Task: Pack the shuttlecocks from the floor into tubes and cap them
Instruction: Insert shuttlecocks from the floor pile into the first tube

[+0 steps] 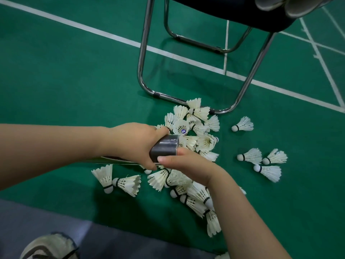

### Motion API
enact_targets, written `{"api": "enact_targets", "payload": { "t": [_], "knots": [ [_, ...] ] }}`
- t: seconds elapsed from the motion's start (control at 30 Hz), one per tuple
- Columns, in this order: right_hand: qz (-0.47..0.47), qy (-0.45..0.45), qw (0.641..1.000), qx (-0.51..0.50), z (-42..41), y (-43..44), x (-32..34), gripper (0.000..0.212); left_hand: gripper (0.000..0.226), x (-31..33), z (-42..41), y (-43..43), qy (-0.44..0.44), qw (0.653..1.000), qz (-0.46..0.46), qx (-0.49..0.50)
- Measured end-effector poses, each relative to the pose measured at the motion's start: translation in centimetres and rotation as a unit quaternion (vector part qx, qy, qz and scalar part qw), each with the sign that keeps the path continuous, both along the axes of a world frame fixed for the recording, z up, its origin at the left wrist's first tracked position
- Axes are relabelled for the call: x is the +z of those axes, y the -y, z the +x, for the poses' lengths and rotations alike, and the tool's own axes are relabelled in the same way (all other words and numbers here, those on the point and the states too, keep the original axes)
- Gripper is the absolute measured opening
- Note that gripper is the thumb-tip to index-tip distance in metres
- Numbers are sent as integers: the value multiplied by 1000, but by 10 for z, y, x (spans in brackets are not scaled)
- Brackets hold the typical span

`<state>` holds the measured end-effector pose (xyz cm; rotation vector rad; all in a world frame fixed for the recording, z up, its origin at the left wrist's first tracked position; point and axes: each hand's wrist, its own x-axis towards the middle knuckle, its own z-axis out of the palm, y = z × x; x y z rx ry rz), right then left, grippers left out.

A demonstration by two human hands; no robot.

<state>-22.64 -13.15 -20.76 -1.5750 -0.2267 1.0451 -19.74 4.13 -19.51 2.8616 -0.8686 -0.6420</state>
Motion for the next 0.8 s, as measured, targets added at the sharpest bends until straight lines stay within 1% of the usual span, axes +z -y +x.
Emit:
{"api": "enact_targets", "payload": {
  "t": [0.07,0.1,0.13,0.17,0.2,0.3,0.33,0.37,0.4,0.43,0.5,0.57,0.63,0.7,0.73,0.77,0.8],
  "knots": [
    [-1,15,996,-90,-4,-12,-11,38,64,-4,4,-4,-2,1000,8,9],
    [0,28,988,-153,-5,-20,-13,36,66,-5,7,-6,0,1000,9,17],
    [0,51,976,-213,-6,-24,-13,26,67,-7,11,-8,1,1000,6,28],
    [0,80,960,-268,-5,-28,-12,16,68,-8,16,-11,-1,999,-1,42],
    [-1,113,940,-321,-4,-28,-10,14,69,-9,19,-14,-6,998,-9,59],
    [-31,170,862,-477,7,-13,-11,19,72,-13,23,-26,-14,995,-22,96],
    [-49,180,840,-510,11,-7,-13,18,73,-15,22,-31,-12,994,-20,105],
    [-71,186,825,-529,14,-1,-18,17,73,-17,21,-36,-9,993,-15,113],
    [-100,190,819,-531,17,4,-25,15,75,-20,20,-41,-6,993,-9,121],
    [-133,194,824,-515,19,8,-34,13,76,-22,18,-47,-6,992,0,126],
    [-204,209,850,-437,21,12,-51,17,78,-25,17,-56,-8,991,18,133],
    [-275,235,875,-323,21,9,-67,25,78,-28,16,-64,-14,990,28,139],
    [-334,283,876,-202,19,0,-77,30,78,-32,14,-71,-20,989,29,145],
    [-373,335,862,-72,18,-13,-86,34,78,-35,13,-77,-29,987,28,153],
    [-391,370,843,-1,17,-20,-92,36,78,-36,13,-79,-33,987,29,156],
    [-411,410,811,71,17,-26,-98,37,78,-37,13,-81,-36,986,31,159],
    [-436,448,768,141,16,-31,-104,38,78,-38,13,-83,-36,986,33,160]
  ]
}}
